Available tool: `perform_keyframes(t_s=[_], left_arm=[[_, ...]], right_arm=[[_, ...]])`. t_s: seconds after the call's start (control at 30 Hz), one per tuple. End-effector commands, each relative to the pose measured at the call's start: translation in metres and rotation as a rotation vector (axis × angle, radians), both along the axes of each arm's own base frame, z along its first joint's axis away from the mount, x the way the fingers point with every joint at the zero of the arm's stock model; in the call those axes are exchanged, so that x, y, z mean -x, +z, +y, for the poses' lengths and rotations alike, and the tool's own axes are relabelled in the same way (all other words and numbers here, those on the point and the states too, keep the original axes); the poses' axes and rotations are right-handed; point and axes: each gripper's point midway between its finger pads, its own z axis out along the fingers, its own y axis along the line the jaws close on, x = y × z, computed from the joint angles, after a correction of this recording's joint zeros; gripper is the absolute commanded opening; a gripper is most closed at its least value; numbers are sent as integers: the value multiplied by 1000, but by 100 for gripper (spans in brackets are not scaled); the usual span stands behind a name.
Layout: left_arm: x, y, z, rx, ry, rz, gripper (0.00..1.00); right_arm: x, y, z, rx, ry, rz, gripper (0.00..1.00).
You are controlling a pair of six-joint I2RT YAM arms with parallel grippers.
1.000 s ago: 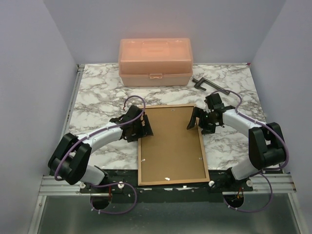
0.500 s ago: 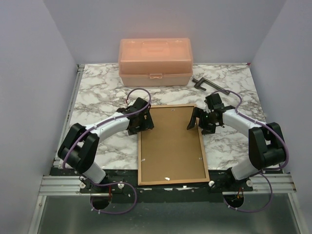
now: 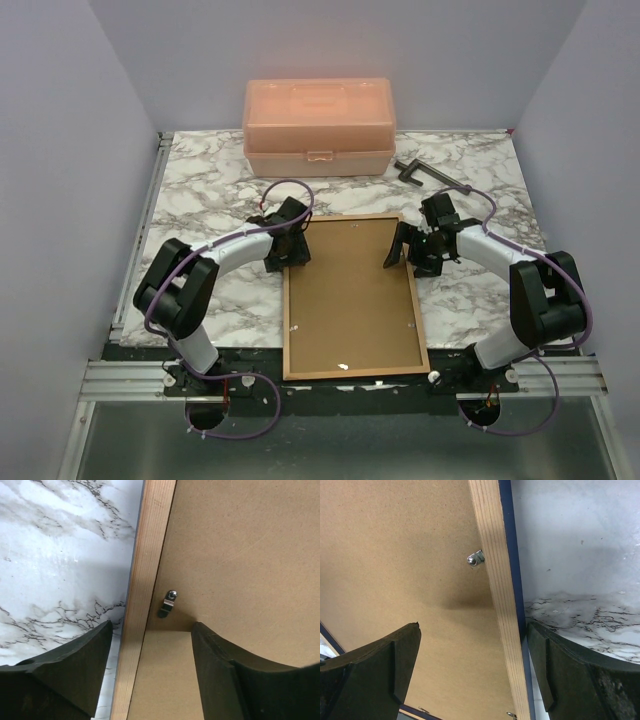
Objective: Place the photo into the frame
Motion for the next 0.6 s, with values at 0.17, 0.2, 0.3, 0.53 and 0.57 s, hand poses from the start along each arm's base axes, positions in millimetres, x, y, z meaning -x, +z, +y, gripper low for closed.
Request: perform_keyframes(t_s=[0.17,0.2,0.3,0.53,0.57], left_arm=[[-7,-12,12,-41,19,-9,41],[-7,-13,13,-40,21,-12,36],[-8,-14,15,-38,24,-15,26],[-11,-15,13,-29,2,-22,28],[-11,-15,13,-26,-2,-23,38]], right_arm=[[13,-5,3,-15,19,36,95],[14,-6,3,-17,21,39,95],[14,-5,4,-23,23,37,95],[17,-7,4,-22,20,45,95],[17,-7,3,-22,20,44,95]])
